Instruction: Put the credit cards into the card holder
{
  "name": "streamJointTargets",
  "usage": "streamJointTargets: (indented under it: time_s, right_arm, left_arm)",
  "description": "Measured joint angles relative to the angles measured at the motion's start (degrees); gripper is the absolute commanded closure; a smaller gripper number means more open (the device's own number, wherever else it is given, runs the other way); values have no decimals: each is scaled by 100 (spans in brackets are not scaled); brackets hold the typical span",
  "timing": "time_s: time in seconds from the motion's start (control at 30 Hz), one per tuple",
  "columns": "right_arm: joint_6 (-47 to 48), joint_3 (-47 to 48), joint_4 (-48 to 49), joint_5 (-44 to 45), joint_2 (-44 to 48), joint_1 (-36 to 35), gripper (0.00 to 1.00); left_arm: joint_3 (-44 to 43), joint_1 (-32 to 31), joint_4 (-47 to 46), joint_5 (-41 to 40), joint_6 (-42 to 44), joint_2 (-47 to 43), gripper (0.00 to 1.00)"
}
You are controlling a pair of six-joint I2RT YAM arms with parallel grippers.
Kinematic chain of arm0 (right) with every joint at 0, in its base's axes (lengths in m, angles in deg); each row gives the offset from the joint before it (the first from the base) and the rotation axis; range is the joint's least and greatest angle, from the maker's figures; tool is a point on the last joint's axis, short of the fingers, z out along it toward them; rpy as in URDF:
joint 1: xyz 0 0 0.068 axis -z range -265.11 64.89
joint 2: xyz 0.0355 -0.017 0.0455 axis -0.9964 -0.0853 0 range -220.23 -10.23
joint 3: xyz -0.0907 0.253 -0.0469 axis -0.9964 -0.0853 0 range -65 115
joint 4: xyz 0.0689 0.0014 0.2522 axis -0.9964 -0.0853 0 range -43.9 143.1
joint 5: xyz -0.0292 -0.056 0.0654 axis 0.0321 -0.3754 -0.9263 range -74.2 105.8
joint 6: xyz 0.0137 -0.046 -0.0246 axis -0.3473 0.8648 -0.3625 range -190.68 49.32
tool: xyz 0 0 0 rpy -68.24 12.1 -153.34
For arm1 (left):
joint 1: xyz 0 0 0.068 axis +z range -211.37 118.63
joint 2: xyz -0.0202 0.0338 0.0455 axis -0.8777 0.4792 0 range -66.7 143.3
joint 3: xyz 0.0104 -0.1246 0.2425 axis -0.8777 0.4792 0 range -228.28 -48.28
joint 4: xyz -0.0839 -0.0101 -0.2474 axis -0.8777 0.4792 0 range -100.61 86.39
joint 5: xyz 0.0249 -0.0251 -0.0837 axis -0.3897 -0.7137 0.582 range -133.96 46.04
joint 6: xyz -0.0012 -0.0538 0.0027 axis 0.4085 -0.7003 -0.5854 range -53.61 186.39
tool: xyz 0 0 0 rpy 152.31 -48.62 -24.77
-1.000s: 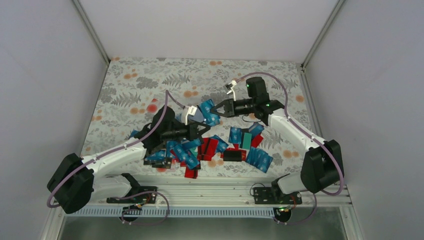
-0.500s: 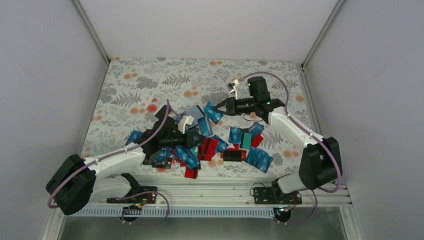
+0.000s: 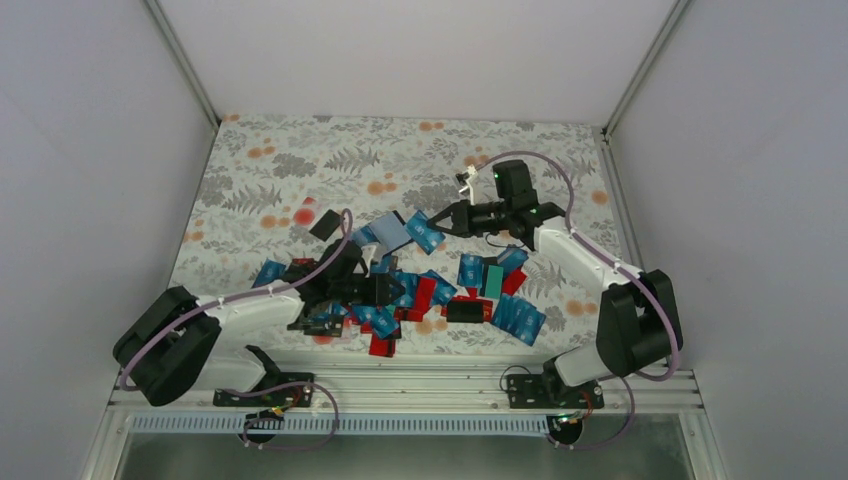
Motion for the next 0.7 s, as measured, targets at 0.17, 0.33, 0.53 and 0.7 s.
streamJointTargets:
  time_s: [0.17, 0.33, 0.53, 0.7]
  right_arm:
    - [-258, -157, 387, -50, 2, 0, 96]
    - [-734, -273, 960, -90, 17, 0, 96]
    - [-1421, -337, 1698, -42, 275, -2, 96]
    - [-1893, -337, 2210, 2, 629, -2, 96]
  left_arm:
    - [-4, -13, 472, -435, 55, -289, 27]
    - [-223, -13, 743, -809, 177, -1091, 26]
    - [-898, -13, 260, -901, 203, -1427, 30]
    - [-1040, -13, -590, -793, -48, -1362, 35]
